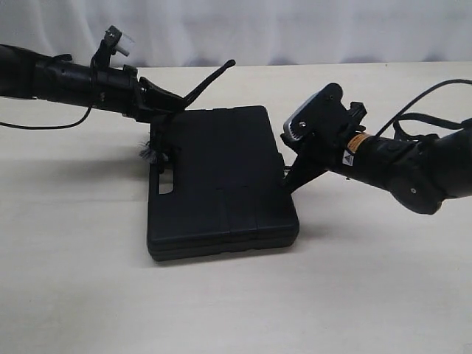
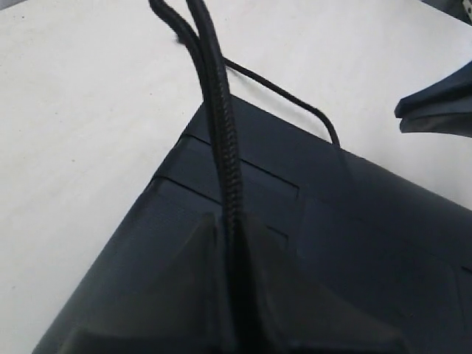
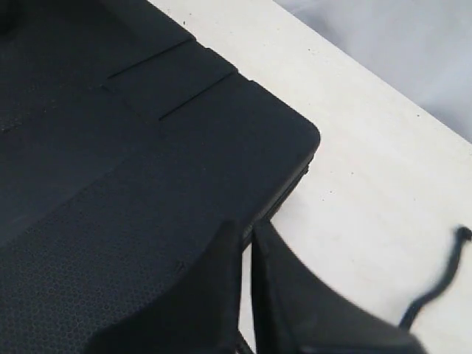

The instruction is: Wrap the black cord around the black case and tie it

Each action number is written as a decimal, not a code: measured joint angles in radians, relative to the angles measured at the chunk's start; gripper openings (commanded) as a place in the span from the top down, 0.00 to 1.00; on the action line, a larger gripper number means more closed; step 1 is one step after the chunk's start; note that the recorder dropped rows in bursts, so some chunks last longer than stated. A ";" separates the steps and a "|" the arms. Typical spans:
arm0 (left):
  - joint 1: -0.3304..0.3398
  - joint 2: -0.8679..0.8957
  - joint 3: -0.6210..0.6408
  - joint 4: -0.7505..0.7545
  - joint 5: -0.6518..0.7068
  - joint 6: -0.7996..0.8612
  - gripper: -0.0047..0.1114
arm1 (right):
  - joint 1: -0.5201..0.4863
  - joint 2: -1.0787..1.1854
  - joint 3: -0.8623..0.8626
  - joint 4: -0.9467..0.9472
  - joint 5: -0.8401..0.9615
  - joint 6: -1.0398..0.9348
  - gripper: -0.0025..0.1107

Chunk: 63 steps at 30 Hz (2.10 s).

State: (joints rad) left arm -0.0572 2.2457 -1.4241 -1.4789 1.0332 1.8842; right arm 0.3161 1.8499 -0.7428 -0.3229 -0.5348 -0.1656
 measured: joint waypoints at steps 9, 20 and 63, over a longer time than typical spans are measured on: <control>0.000 0.000 0.000 -0.029 -0.003 0.000 0.96 | -0.156 0.039 -0.242 0.925 0.535 -0.267 0.48; 0.000 0.000 0.000 -0.036 -0.003 0.000 0.96 | -0.205 0.282 -0.499 0.973 0.780 -0.250 0.56; -0.050 0.000 0.000 -0.011 -0.022 -0.209 0.96 | -0.206 0.195 -0.349 2.064 1.240 -1.878 0.94</control>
State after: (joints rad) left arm -0.1071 2.2457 -1.4241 -1.4894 1.0108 1.6753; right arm 0.1103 2.0453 -1.0922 1.7410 0.7053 -2.0439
